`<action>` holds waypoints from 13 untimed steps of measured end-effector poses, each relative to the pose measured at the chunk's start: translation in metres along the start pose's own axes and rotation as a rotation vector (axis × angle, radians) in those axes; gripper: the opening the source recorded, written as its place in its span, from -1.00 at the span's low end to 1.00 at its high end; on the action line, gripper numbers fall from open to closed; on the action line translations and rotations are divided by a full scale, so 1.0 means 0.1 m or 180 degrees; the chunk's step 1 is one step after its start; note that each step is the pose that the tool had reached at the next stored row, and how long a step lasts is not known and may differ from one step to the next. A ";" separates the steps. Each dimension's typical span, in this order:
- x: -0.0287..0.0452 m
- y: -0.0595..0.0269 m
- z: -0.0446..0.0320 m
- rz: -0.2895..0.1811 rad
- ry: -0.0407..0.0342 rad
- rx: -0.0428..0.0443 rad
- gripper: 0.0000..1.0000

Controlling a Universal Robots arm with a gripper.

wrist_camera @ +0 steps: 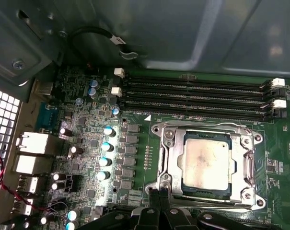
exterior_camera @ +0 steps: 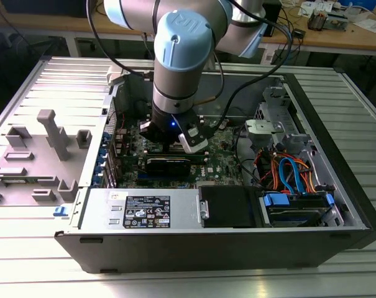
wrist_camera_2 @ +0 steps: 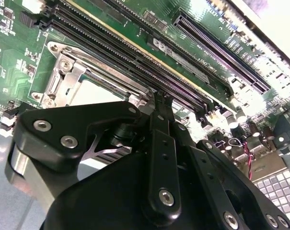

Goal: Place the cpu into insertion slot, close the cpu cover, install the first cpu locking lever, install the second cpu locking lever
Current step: 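Install the second cpu locking lever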

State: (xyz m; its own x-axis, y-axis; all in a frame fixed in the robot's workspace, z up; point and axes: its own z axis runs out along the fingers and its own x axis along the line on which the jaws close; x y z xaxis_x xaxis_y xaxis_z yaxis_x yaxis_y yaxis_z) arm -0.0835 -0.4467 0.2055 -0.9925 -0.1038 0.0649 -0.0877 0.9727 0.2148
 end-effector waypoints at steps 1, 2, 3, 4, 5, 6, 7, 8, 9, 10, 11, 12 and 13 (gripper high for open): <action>0.001 -0.001 0.004 0.0000 -0.0001 -0.0006 -0.79; 0.001 -0.001 0.007 -0.0001 -0.0001 -0.0013 -0.79; 0.002 -0.002 0.009 -0.0002 -0.0001 -0.0018 -0.79; 0.002 -0.002 0.010 -0.0002 -0.0002 -0.0020 -0.79; 0.002 -0.002 0.011 -0.0002 -0.0002 -0.0021 -0.79; 0.004 -0.001 0.012 -0.0002 -0.0002 -0.0022 -0.79; 0.004 -0.001 0.012 -0.0002 -0.0002 -0.0022 -0.79; 0.004 -0.001 0.012 -0.0002 -0.0002 -0.0022 -0.79; 0.004 -0.001 0.012 -0.0002 -0.0002 -0.0022 -0.79; 0.005 -0.001 0.012 -0.0002 -0.0002 -0.0022 -0.79; 0.005 -0.001 0.012 -0.0002 -0.0002 -0.0022 -0.79; 0.005 -0.001 0.012 -0.0002 -0.0002 -0.0022 -0.79; 0.005 -0.001 0.012 -0.0002 -0.0002 -0.0022 -0.79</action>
State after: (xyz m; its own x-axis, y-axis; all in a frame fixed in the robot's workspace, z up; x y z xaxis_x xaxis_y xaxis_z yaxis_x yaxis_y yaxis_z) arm -0.0841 -0.4466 0.2043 -0.9925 -0.1042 0.0642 -0.0877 0.9712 0.2215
